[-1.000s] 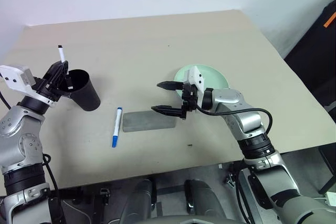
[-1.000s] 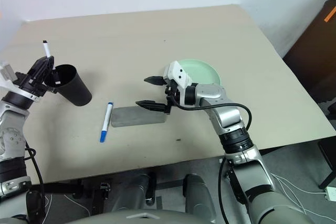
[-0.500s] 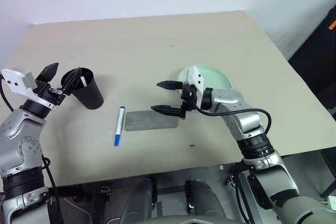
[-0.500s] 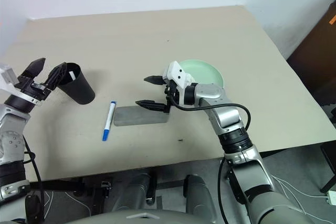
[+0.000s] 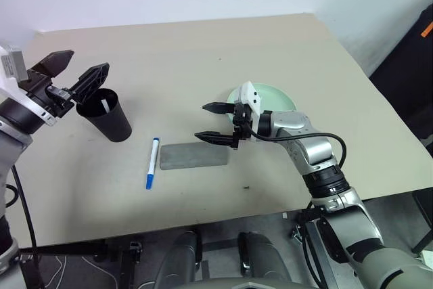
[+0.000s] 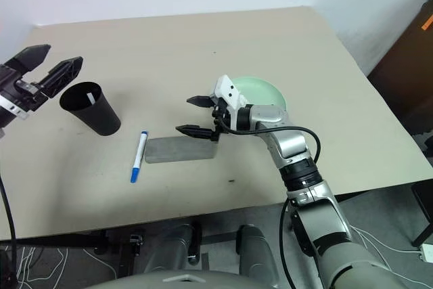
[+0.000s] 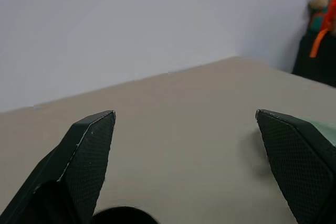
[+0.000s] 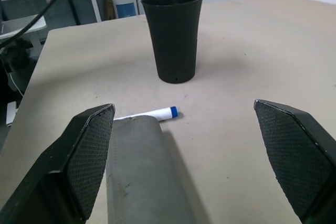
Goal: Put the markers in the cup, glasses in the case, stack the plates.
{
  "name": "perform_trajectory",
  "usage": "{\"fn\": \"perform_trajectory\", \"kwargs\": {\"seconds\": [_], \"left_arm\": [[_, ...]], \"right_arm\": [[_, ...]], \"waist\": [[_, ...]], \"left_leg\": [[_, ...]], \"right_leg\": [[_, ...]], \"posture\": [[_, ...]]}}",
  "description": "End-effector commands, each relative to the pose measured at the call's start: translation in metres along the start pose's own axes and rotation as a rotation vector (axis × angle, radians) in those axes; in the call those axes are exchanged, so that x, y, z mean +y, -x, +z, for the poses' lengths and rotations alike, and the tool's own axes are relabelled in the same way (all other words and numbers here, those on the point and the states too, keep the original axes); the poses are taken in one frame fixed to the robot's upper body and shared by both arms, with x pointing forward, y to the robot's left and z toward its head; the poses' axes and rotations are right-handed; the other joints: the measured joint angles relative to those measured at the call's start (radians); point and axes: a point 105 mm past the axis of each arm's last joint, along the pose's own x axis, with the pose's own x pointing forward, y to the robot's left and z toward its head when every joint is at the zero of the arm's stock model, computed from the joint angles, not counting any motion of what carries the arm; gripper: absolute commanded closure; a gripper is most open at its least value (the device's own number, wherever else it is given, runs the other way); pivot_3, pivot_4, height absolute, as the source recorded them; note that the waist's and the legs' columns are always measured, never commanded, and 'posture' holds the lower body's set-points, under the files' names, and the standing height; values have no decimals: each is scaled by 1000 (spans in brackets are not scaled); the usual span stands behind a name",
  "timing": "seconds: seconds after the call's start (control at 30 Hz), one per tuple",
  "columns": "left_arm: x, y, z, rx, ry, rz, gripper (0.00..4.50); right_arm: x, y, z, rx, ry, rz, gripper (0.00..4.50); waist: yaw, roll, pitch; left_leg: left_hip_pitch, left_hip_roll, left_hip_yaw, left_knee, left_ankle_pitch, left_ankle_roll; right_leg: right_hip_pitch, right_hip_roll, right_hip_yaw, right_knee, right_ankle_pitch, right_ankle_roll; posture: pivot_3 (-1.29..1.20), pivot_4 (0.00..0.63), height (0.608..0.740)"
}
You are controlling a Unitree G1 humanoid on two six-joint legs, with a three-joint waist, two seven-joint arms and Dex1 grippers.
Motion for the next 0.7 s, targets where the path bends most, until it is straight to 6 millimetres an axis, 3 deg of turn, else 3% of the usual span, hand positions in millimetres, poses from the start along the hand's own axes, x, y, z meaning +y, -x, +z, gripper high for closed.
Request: {"fn": "perform_trajectory", "kwargs": {"seconds": [0.03, 0.37, 0.7], "left_arm": [[-19, 8, 0, 95, -14, -5, 20], [-41, 32, -48, 407, 21, 75, 20], [-59, 30, -107, 590, 141, 127, 20]], "right_arm": [[-1, -3, 15, -48, 45, 12, 0], [-3, -4, 14, -48, 53, 27, 0], [-3, -2, 12, -33, 61, 21, 0]], "waist": [[0, 0, 0], [1, 0, 0], [5, 0, 0]], "left_leg": [[0, 0, 0, 0, 0, 0], [1, 1, 0, 1, 0, 0], [0, 1, 1, 0, 0, -1]], "right_leg": [[0, 0, 0, 0, 0, 0], [0, 1, 0, 1, 0, 0], [0, 0, 1, -1, 0, -1]], "posture": [[0, 150, 735], [0, 150, 735], [0, 150, 735]]}}
